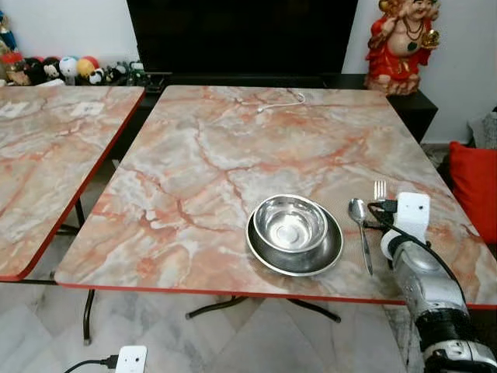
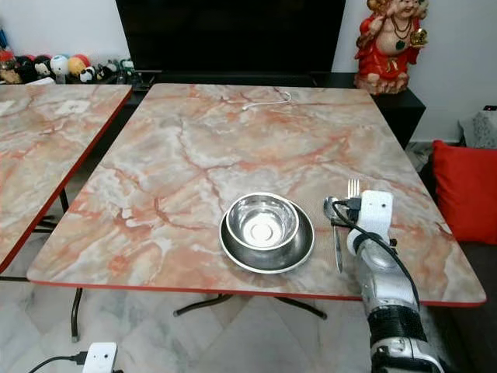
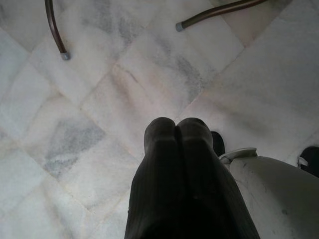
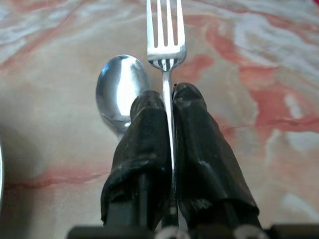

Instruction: Setting the table

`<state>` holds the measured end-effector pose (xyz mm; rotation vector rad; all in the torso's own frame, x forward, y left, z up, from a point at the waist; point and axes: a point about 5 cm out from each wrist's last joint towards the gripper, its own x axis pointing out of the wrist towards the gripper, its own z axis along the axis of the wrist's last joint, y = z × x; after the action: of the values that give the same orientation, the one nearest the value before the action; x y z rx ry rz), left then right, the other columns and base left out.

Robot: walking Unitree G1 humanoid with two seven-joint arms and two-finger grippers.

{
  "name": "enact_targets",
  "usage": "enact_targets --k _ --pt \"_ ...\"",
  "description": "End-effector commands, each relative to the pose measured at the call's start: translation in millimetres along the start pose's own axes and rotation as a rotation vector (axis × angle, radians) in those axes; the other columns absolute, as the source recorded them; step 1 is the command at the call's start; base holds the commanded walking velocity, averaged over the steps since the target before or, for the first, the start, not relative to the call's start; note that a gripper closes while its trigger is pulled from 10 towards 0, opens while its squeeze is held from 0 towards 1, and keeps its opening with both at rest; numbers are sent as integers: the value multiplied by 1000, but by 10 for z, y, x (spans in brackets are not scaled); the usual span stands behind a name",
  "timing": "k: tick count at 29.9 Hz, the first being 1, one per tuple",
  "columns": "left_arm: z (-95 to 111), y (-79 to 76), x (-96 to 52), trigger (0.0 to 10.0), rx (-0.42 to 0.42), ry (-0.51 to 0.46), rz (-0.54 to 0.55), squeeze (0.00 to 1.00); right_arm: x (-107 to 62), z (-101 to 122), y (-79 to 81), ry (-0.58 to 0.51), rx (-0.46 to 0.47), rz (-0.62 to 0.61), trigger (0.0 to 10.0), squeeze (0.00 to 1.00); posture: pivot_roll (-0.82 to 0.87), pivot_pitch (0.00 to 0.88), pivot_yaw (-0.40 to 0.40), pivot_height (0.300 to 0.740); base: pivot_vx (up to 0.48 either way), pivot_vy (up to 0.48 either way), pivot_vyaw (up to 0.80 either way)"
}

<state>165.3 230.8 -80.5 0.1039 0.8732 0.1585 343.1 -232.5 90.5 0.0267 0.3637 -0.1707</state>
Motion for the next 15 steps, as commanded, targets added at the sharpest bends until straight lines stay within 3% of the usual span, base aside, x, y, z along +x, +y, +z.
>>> enact_targets --k 1,15 --pt "-17 10 -1 10000 -1 13 -1 0 23 41 -17 -1 1 -6 10000 0 -31 0 7 740 0 0 0" --pt "-22 51 -4 10000 6 16 4 0 29 -31 -220 43 -22 -13 10000 0 -31 0 20 740 0 0 0"
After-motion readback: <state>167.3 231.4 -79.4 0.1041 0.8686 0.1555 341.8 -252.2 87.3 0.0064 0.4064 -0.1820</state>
